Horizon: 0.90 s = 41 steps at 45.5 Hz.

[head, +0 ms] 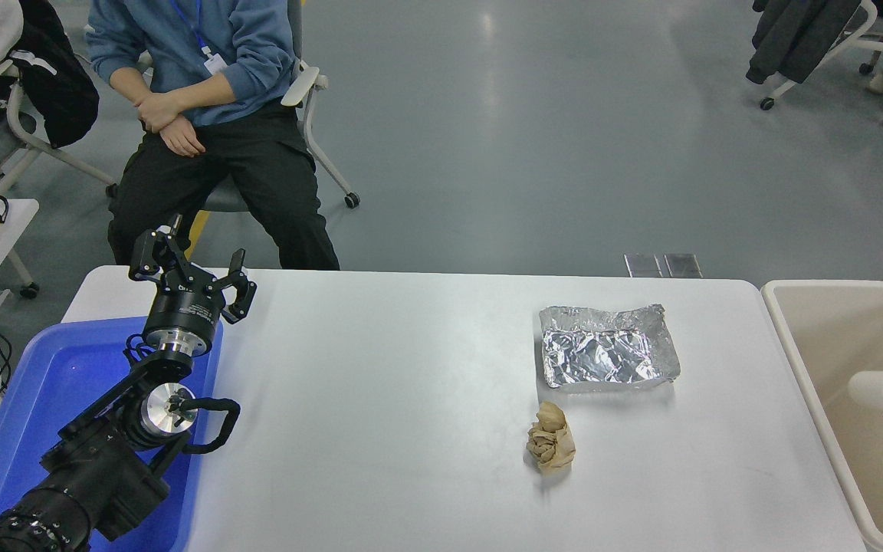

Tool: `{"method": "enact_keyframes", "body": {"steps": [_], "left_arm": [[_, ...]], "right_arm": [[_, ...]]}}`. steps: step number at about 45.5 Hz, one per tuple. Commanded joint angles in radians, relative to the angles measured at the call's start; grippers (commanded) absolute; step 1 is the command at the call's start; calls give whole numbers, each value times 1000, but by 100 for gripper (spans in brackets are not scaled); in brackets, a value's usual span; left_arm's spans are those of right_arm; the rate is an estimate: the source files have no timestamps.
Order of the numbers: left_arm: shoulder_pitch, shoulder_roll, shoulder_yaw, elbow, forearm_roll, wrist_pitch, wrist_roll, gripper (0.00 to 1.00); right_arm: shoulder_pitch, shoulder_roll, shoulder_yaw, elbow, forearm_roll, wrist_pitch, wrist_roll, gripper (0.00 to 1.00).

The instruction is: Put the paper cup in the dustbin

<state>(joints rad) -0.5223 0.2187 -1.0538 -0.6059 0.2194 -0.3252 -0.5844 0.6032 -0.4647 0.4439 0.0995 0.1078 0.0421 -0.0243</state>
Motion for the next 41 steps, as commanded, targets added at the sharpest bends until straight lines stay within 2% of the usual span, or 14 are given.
{"method": "enact_keyframes", "body": {"steps": [1, 15, 24, 35, 41], "left_arm": [[-1, 1, 0, 0, 0, 0, 0, 100], [1, 1, 0, 0, 0, 0, 0, 100], [-1, 1, 0, 0, 0, 0, 0, 100], [-1, 1, 0, 0, 0, 0, 0, 100], [-1, 1, 0, 0, 0, 0, 0, 100]], "right_arm": [[-8, 0, 64, -15, 1, -4, -22, 100], [6, -84, 84, 0, 15, 54, -46, 100], [62, -130, 62, 3, 10, 264, -48, 100], [145, -158, 24, 12, -5, 441, -40, 100], [158, -152, 21, 43, -5, 498, -37, 100]]}}
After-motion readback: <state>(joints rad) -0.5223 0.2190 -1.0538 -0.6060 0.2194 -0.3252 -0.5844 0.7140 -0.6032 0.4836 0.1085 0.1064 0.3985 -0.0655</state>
